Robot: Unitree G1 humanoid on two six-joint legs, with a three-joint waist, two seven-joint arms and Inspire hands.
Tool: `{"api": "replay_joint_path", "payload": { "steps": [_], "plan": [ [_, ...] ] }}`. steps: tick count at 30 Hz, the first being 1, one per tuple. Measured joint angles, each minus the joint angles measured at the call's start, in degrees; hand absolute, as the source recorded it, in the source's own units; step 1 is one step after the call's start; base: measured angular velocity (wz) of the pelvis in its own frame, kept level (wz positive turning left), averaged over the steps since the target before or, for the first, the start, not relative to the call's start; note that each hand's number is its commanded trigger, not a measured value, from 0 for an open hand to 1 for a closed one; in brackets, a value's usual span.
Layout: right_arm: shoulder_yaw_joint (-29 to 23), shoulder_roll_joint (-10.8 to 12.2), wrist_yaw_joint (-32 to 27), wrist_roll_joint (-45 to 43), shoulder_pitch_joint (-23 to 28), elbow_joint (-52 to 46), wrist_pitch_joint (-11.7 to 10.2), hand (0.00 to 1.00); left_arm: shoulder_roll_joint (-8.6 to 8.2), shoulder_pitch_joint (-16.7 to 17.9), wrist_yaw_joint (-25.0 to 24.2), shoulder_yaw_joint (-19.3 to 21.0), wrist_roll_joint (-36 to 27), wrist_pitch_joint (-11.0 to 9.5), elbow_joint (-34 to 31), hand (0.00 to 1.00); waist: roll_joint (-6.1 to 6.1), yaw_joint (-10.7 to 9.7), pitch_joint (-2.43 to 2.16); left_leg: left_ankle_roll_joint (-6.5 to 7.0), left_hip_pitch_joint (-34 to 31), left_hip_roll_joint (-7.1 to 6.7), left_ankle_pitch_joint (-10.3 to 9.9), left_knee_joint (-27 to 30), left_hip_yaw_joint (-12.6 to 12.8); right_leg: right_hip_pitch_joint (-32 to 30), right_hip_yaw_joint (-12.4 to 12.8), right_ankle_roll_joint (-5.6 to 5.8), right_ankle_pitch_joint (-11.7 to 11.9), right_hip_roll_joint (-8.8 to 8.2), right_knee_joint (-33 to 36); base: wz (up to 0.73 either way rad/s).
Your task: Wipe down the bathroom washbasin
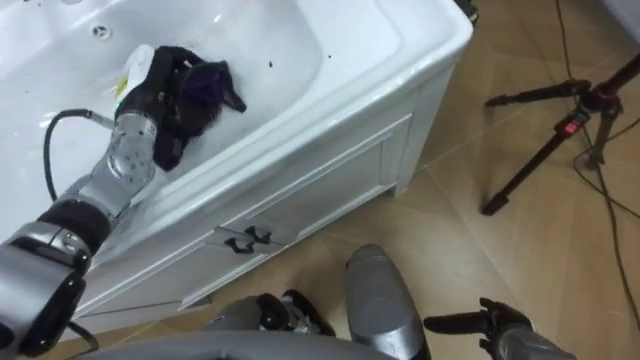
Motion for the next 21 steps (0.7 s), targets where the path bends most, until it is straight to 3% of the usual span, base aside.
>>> {"api": "replay_joint_path", "payload": {
  "steps": [3, 4, 9, 13, 16, 21],
  "plan": [
    [-2.04, -0.04, 1.12, -0.32, -0.51, 2.53, -0.75, 0.0, 1.42, 0.13, -1.19, 1.94, 5.62, 1.36, 1.85, 1.0, 0.31, 0.41, -0.26, -0.27, -0.03, 0.02, 0.23, -0.01, -1.87, 1.45, -1.82, -0.22, -0.19, 0.02, -0.98, 0.26],
    [-2.37, -0.04, 1.14, 0.07, -0.45, 3.48, -0.95, 0.0, 1.76, 0.38, -1.34, 2.66, 8.25, 1.45, 1.82, 1.0, 0.37, 1.36, -0.41, -0.38, 0.15, 0.04, 0.29, 0.05, -2.45, 2.11, -2.26, -0.31, -0.24, 0.06, -1.26, 0.16],
    [-2.93, -0.02, 1.7, 0.87, -0.47, 4.23, -0.84, 0.0, 2.48, 0.58, -1.62, 3.15, 13.3, 2.59, 1.53, 1.0, 0.84, 3.41, -0.8, -0.65, 1.1, -0.17, 0.7, -1.0, -4.01, 4.53, -3.97, -0.48, -0.09, 0.01, -3.28, 0.16],
    [-4.53, 0.09, 3.11, 0.28, -0.42, 4.0, -1.28, 0.0, 4.41, 3.68, -1.56, 5.31, 18.45, 3.27, -0.22, 1.0, 1.12, 5.03, -1.18, -0.92, 2.07, -0.11, 0.84, -1.34, -5.11, 6.73, -5.33, -0.59, -0.13, 0.09, -5.04, 0.13],
    [-4.66, 0.07, 3.81, 0.01, -0.27, 3.89, -1.38, 0.0, 5.61, 6.1, -1.51, 6.76, 19.62, 3.55, -1.96, 1.0, 0.99, 6.25, -1.17, -1.06, 2.92, -0.18, 0.93, -1.41, -5.73, 8.29, -6.05, -0.63, -0.13, 0.08, -5.98, 0.11],
    [-5.66, 0.07, 5.13, -0.77, -0.17, 2.98, -1.88, 0.0, 5.89, 9.1, -1.44, 7.78, 20.8, 3.52, -3.37, 1.0, 0.92, 7.69, -1.53, -1.3, 4.93, -0.34, 1.08, -2.88, -5.79, 10.41, -6.47, -0.78, 0.06, 0.1, -7.9, -0.02]
  ]
}}
